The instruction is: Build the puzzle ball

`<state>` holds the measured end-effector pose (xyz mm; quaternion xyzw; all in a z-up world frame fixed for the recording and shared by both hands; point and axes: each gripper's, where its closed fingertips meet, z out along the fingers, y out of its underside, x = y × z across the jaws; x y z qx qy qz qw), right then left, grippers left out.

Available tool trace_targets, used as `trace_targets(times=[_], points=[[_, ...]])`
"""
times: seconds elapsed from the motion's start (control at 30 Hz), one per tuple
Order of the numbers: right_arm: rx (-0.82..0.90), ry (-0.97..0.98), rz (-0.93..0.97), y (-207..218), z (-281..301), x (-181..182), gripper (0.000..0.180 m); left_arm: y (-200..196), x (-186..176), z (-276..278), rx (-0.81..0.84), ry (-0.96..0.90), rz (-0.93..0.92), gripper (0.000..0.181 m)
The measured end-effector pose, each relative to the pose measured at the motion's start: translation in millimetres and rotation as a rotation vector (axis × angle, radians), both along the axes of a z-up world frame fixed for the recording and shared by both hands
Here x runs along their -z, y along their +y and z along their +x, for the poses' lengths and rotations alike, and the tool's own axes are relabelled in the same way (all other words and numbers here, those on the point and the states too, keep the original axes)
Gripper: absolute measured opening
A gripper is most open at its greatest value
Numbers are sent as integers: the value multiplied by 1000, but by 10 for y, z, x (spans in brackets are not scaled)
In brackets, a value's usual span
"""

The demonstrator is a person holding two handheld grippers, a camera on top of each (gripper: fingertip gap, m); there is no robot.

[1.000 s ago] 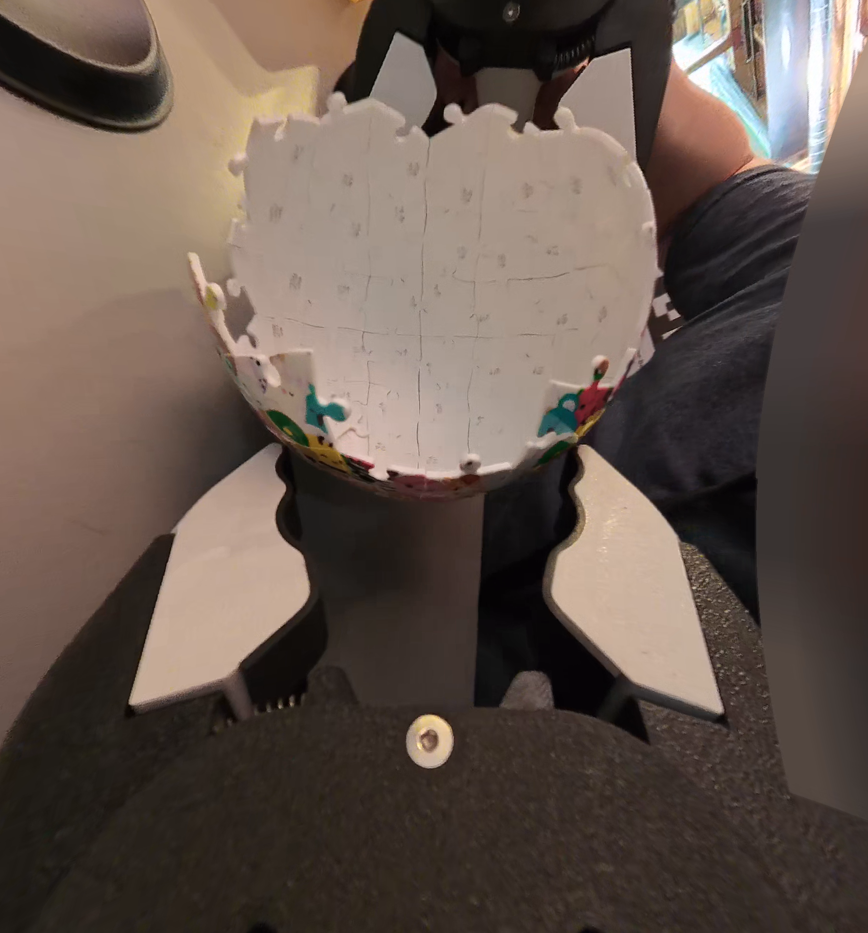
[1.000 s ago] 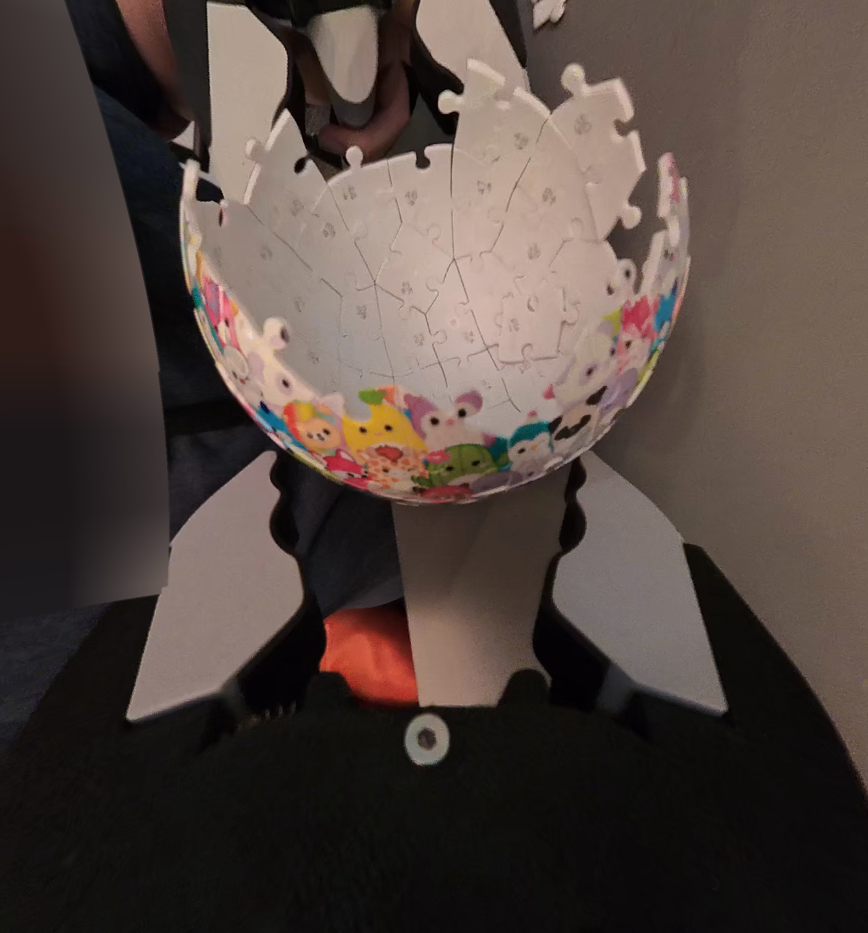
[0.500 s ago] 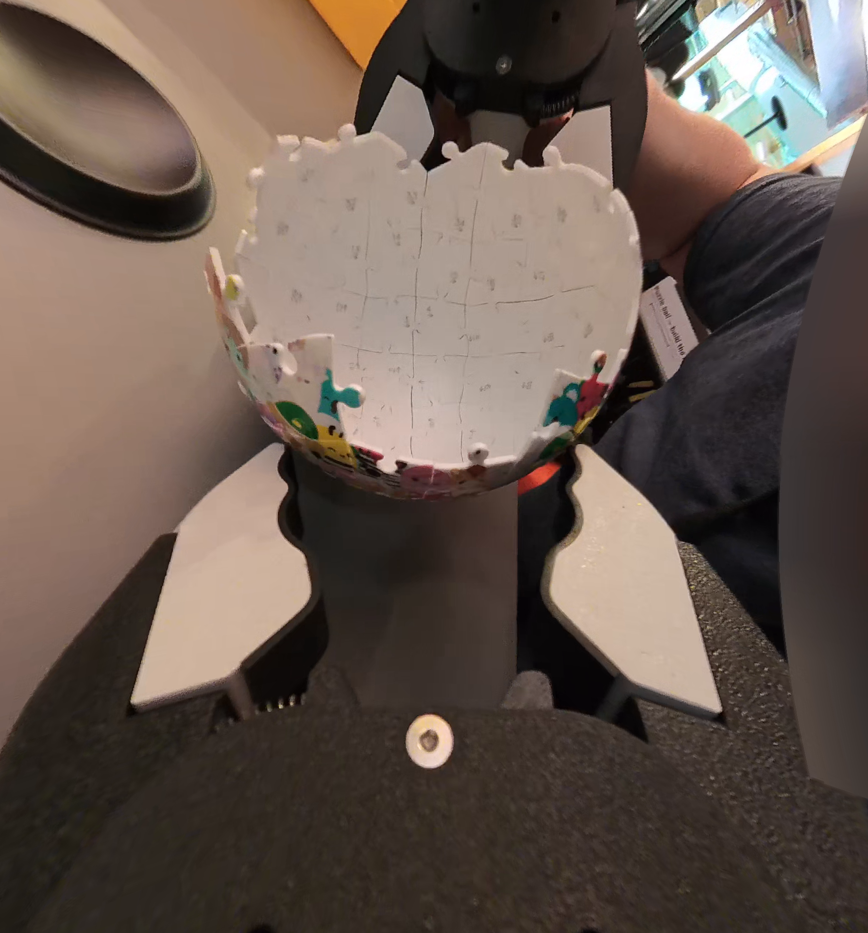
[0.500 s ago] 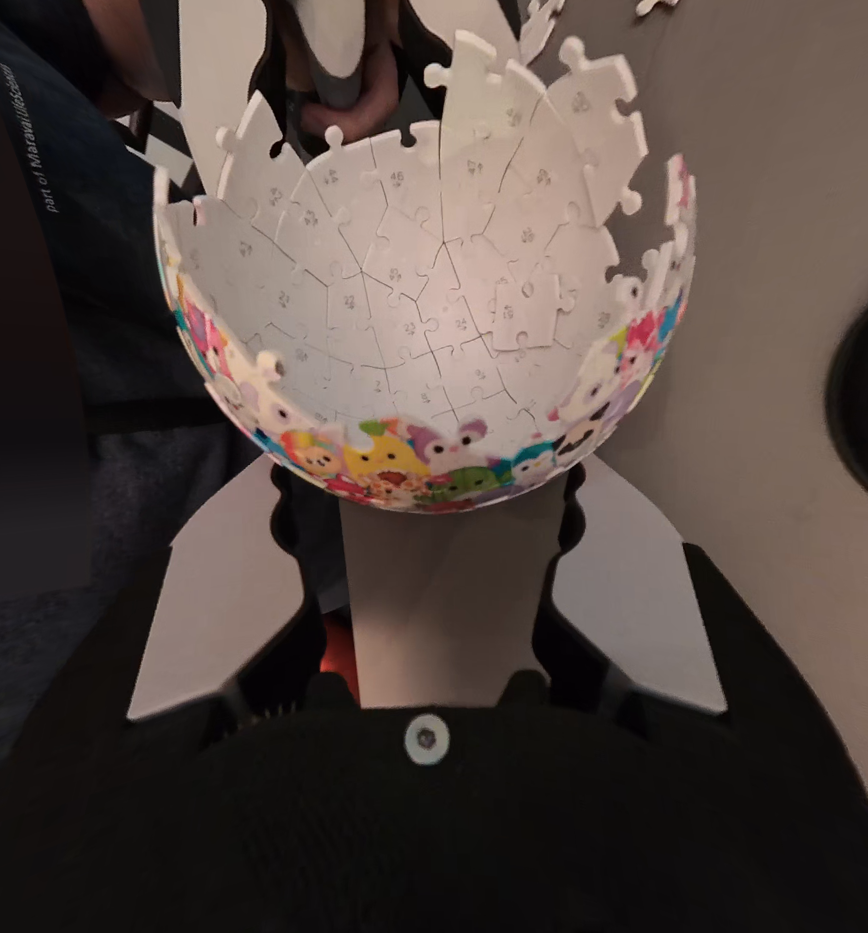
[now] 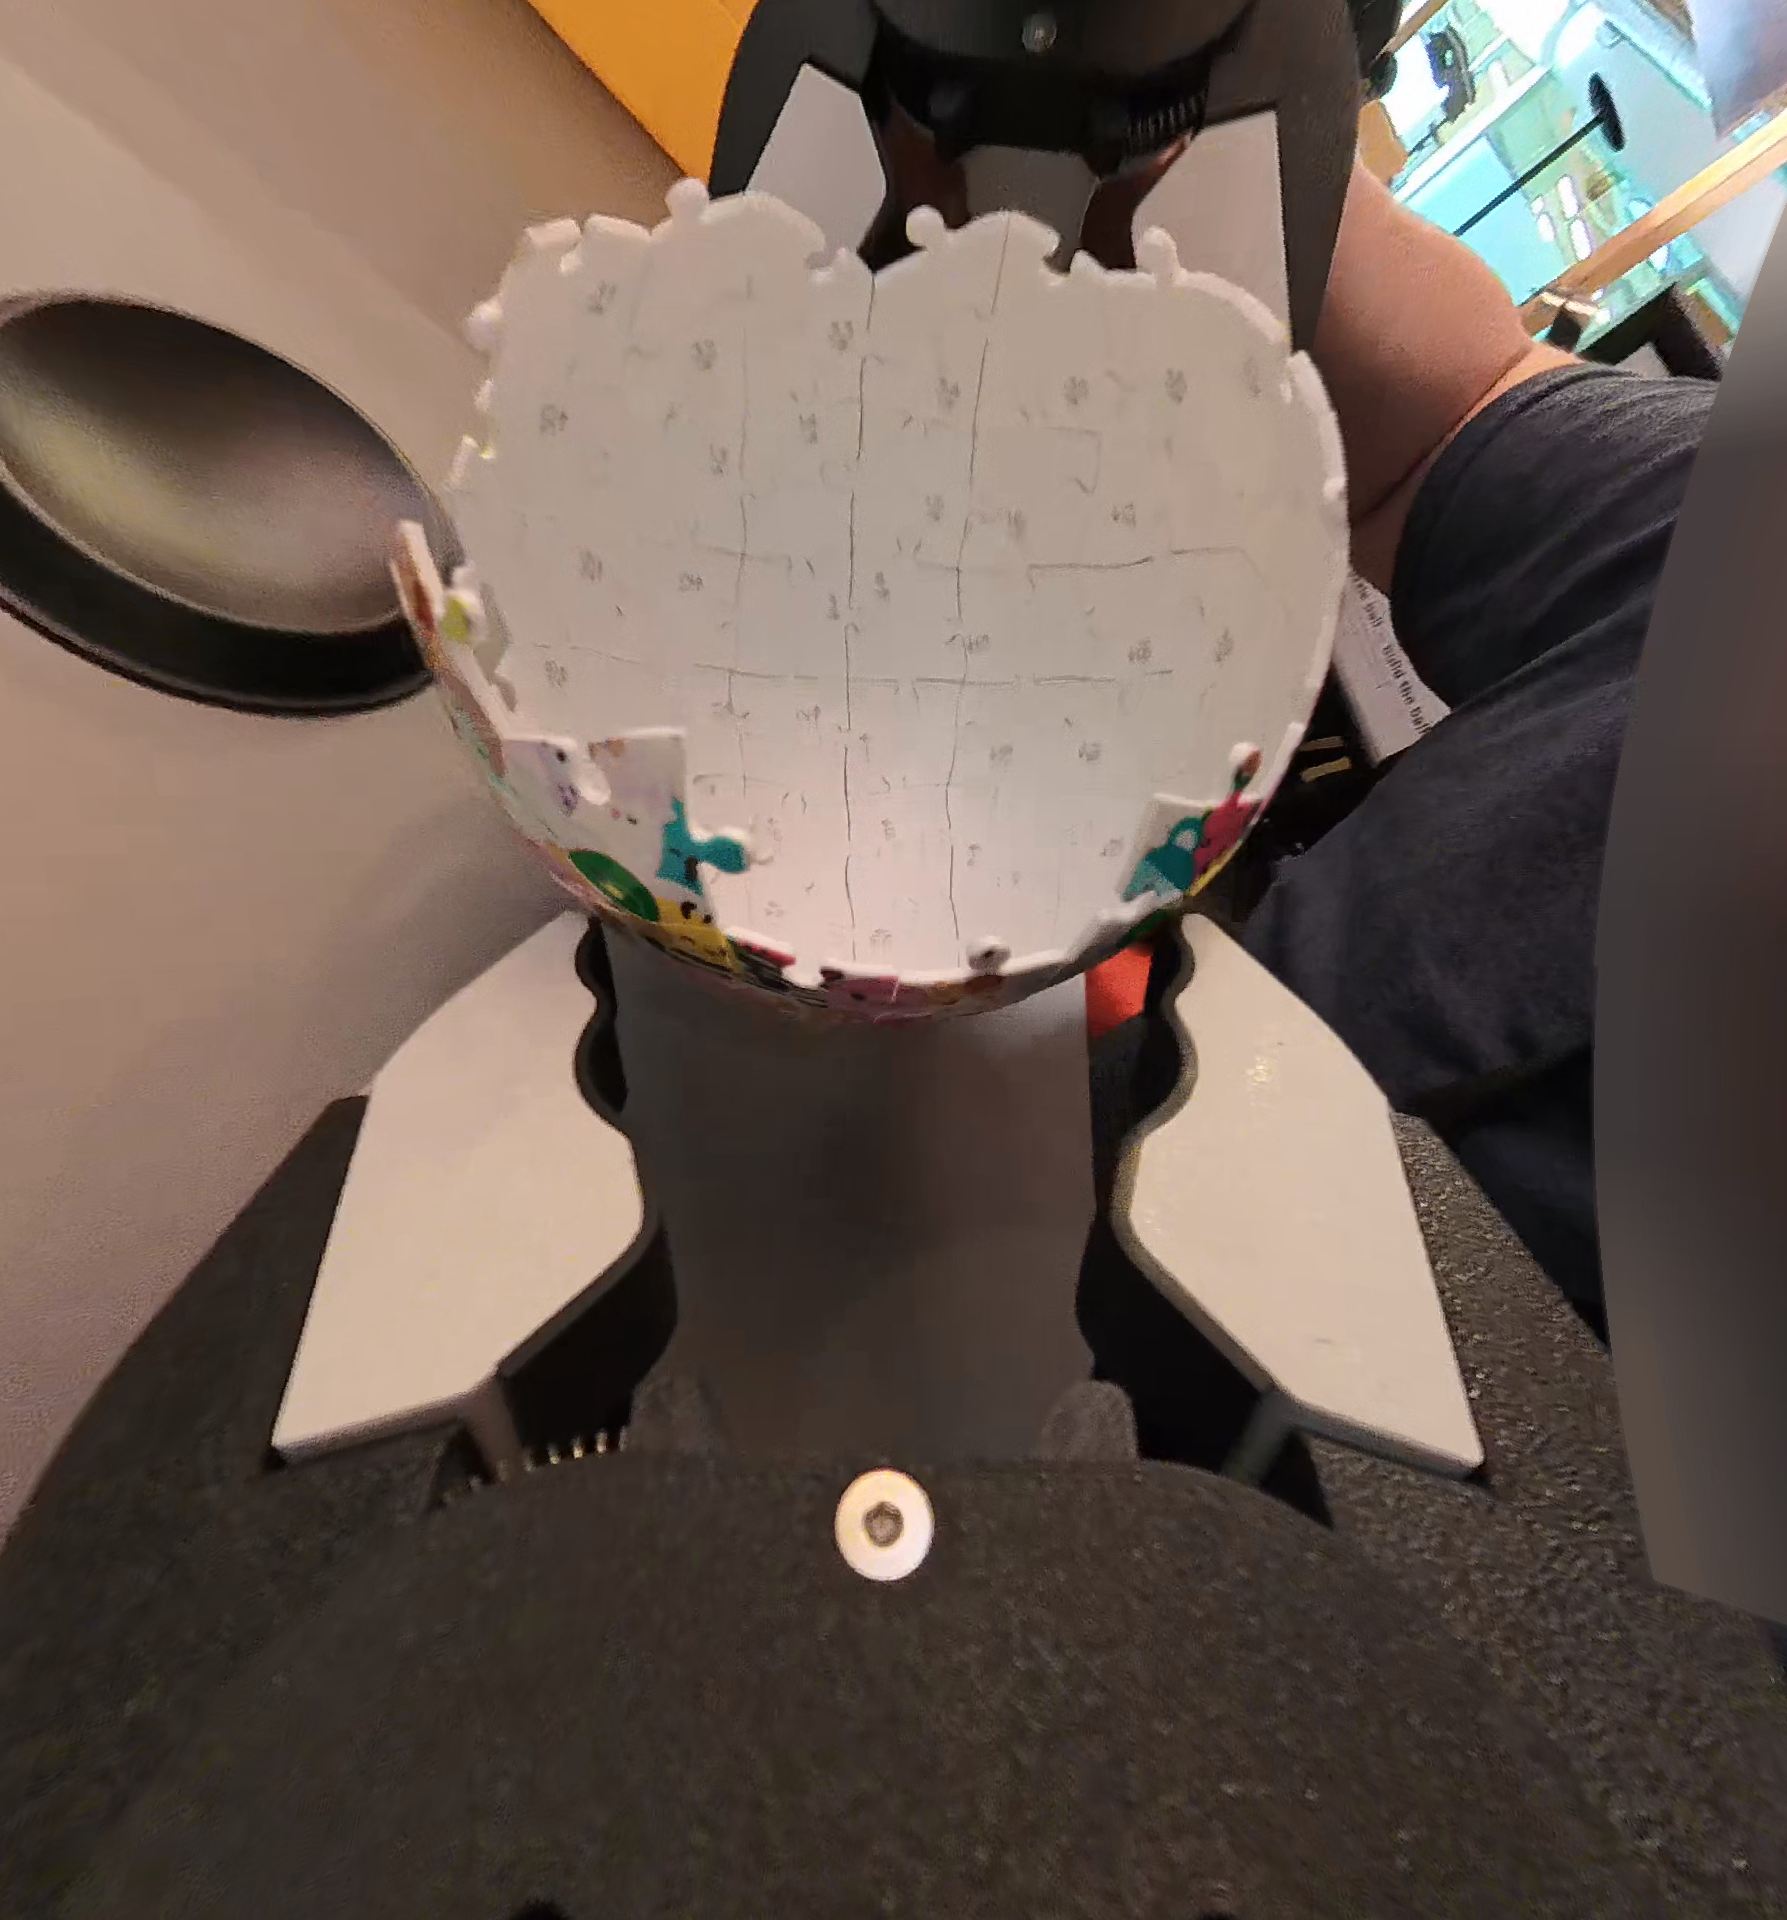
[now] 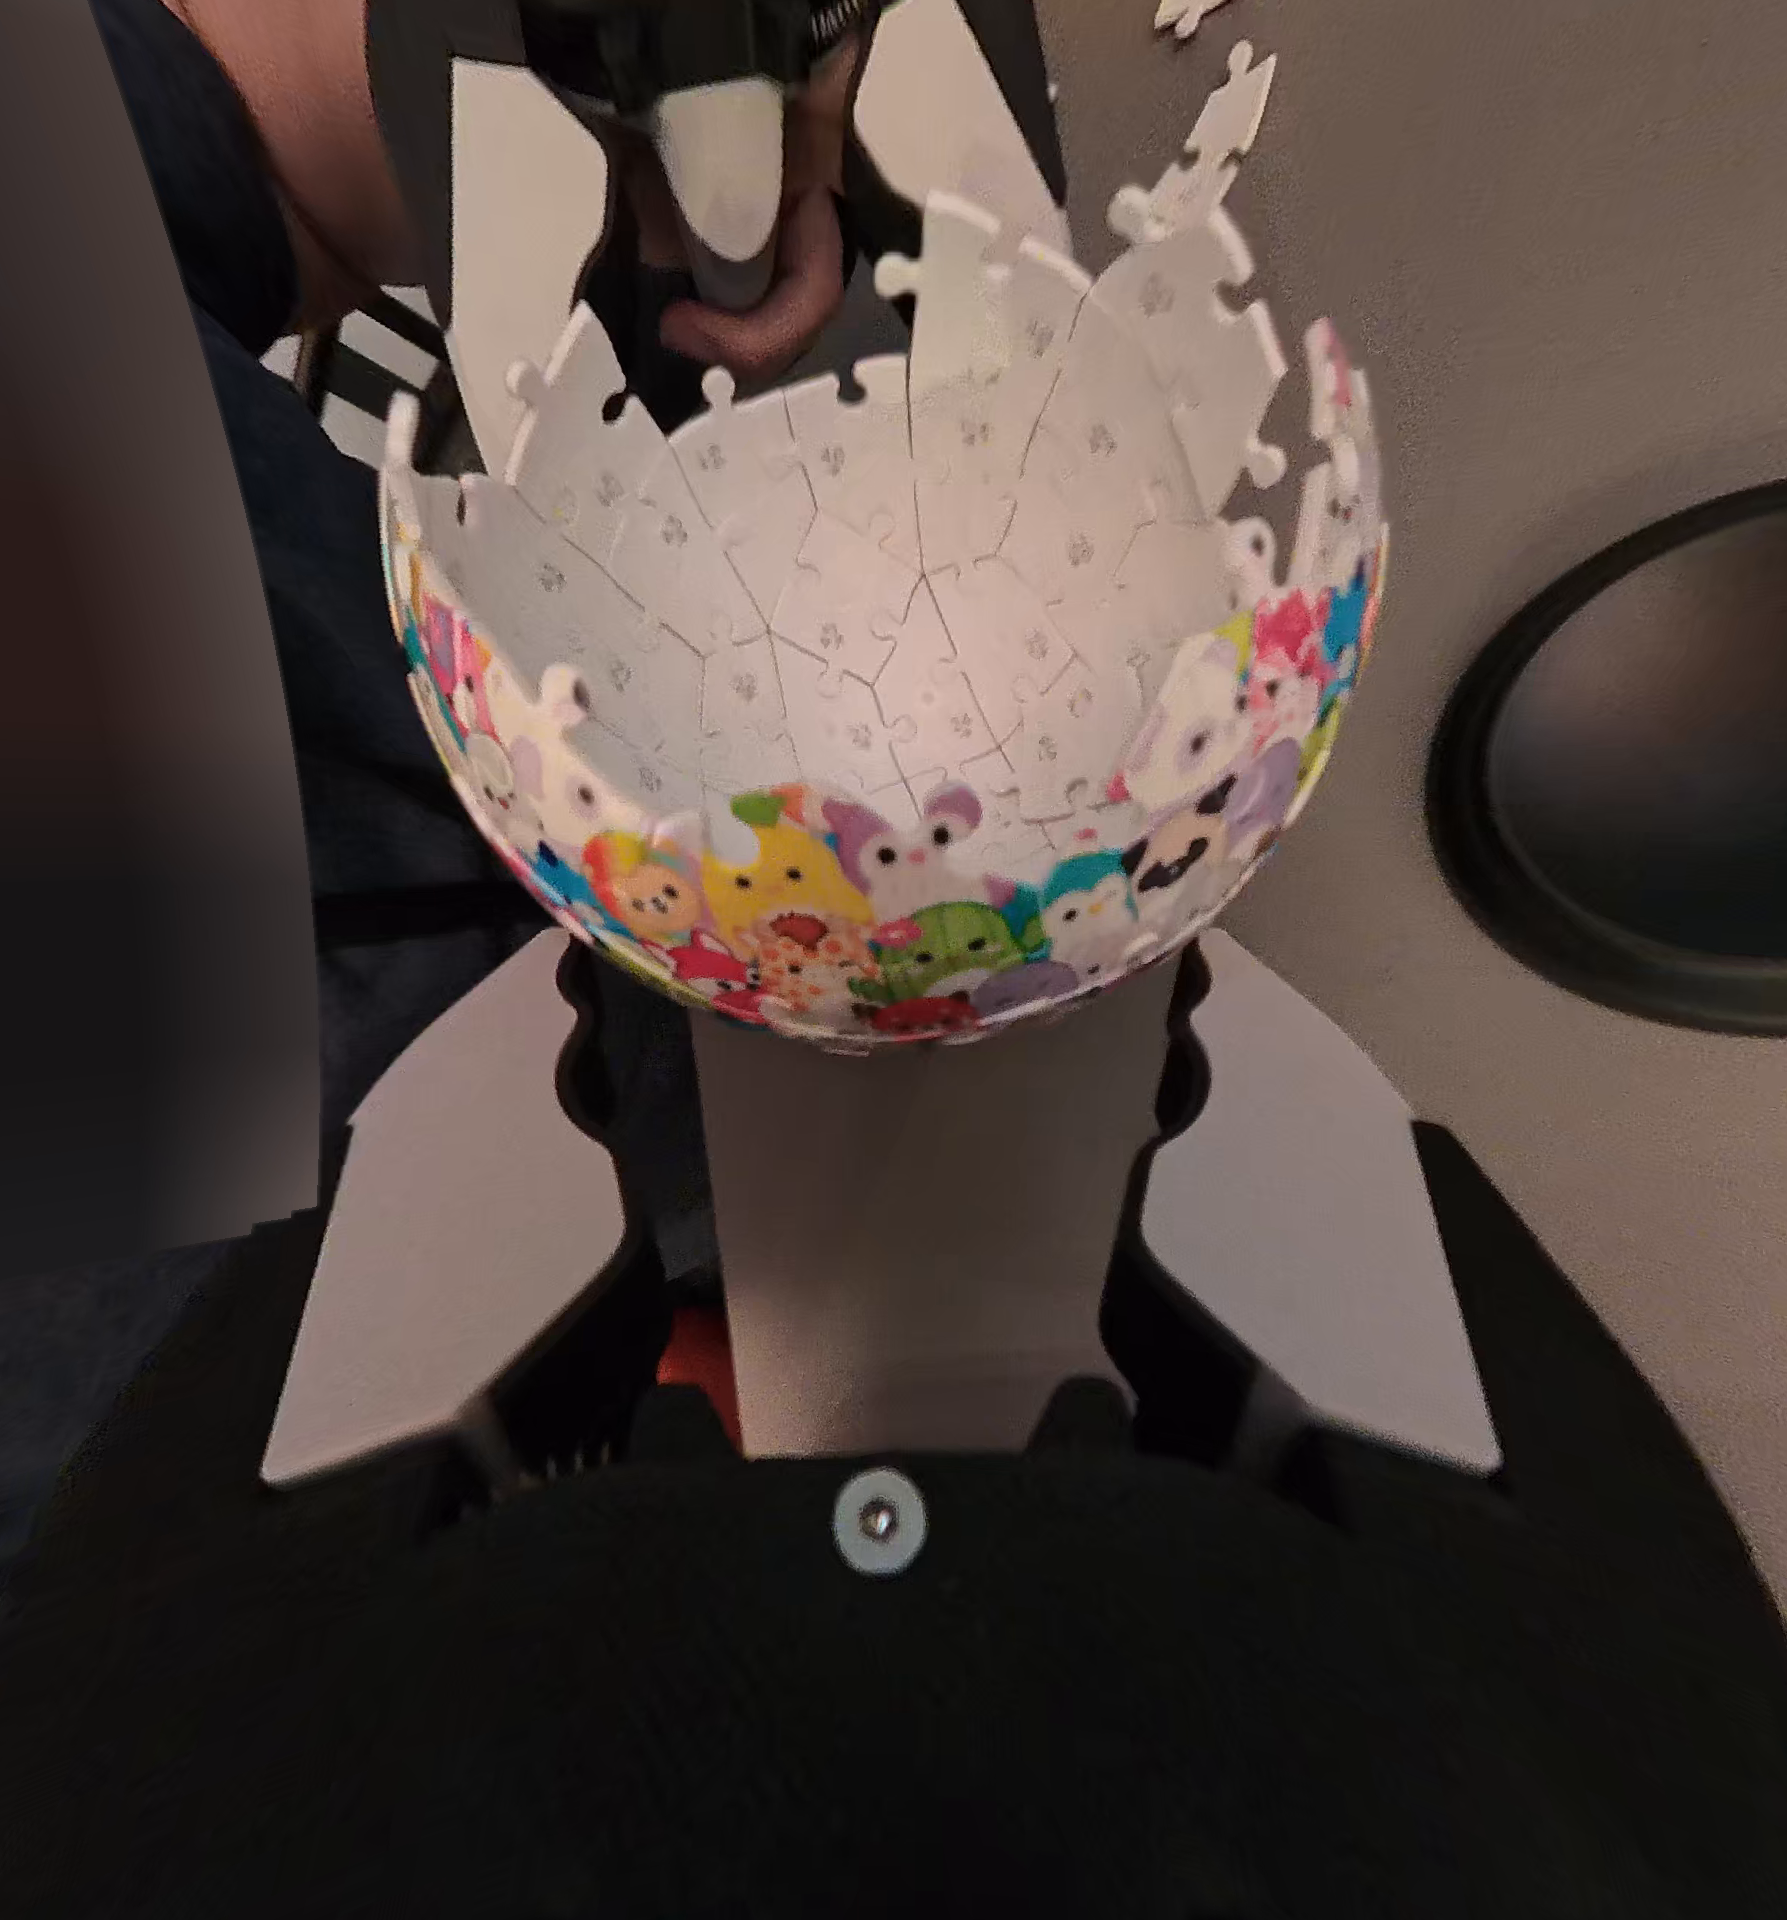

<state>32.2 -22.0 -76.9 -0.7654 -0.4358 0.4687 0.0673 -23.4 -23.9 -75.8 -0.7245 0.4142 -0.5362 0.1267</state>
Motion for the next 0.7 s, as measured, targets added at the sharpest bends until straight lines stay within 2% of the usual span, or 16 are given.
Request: trace_targets(times=[0.27,0.7], points=[[-53,-65,-215,-251,72,-17,106,-353,55,78,-17,-54,-234,96],[-119,-95,-362,-594,-42,103,106,-462,53,-71,-53,-58,-301,96]])
